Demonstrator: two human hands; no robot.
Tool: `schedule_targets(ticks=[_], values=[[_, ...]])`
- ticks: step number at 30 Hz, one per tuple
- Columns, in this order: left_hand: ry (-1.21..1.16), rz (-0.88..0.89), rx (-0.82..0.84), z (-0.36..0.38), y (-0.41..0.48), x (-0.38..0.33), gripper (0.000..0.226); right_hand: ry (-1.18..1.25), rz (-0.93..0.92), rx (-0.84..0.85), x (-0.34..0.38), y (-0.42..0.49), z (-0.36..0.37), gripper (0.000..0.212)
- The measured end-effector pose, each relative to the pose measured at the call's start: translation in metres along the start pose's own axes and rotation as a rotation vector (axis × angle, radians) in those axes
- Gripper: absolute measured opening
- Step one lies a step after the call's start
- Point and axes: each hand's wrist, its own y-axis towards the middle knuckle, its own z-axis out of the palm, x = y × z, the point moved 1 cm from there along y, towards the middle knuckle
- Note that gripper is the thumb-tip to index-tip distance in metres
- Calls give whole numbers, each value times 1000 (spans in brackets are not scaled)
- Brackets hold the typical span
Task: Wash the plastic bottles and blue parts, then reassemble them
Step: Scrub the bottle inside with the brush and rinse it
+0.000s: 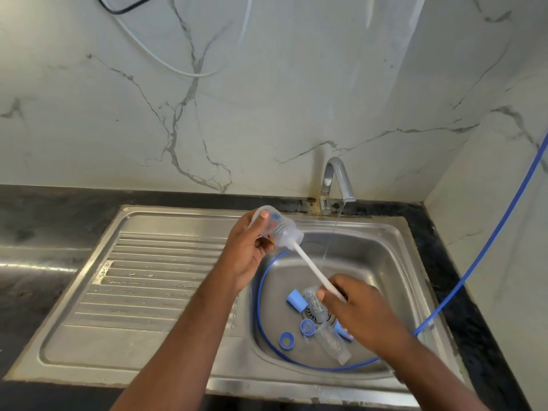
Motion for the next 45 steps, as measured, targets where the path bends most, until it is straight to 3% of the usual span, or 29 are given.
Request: schedule_targets(ticks=[3, 5, 8, 11, 14, 17, 20, 22, 24, 27, 29, 31, 33, 34, 37, 40, 42, 45], values=[[-76, 23, -53, -2, -4, 1, 42, 25, -41, -32, -3, -13, -1, 10], [-97, 38, -46, -4, -9, 2, 36, -230, -89, -92, -5, -20, -5, 5], [-211, 42, -19, 0, -18, -1, 28, -690, -47, -178, 2, -32, -7, 26], [-331, -5, -27, 15, -24, 3, 39, -793, -87, -137, 13, -36, -4, 29], [-276, 65, -86, 28, -19, 8, 52, -614, -108, -54, 13, -35, -3, 20], [-283, 115, -93, 27, -11, 11, 59, -145, -65, 116, 16, -36, -6, 18], [-490, 77, 68, 24, -12, 3, 48, 545, 236, 445, 26, -44, -11, 28], [-600, 63, 164, 27, -12, -5, 51, 710, 267, 560, 33, -47, -12, 33], [-492, -1, 158, 28, -6, -10, 52, 664, 232, 436, 35, -43, -5, 29], [-146, -35, 56, 17, 3, -12, 52, 173, 83, 0, 31, -31, 1, 20], [-193, -99, 22, 6, 5, -12, 52, -237, -2, -127, 25, -25, 7, 15], [-309, -216, -7, 2, 5, -12, 54, -441, 3, -143, 26, -23, 16, 16], [-363, -259, -11, 6, 9, -10, 56, -385, -4, -65, 37, -25, 24, 11], [-374, -252, 2, 8, 12, -9, 54, -237, 23, 15, 45, -26, 26, 14], [-553, -162, 116, 8, 16, -7, 58, 513, 302, 327, 61, -28, 18, 25], [-733, -63, 288, 12, 17, -15, 54, 808, 341, 557, 65, -30, 11, 37], [-698, -77, 256, 19, 19, -20, 49, 805, 325, 464, 64, -25, 15, 35], [-254, -117, 36, 11, 25, -18, 53, 348, 196, 14, 49, -16, 19, 23]])
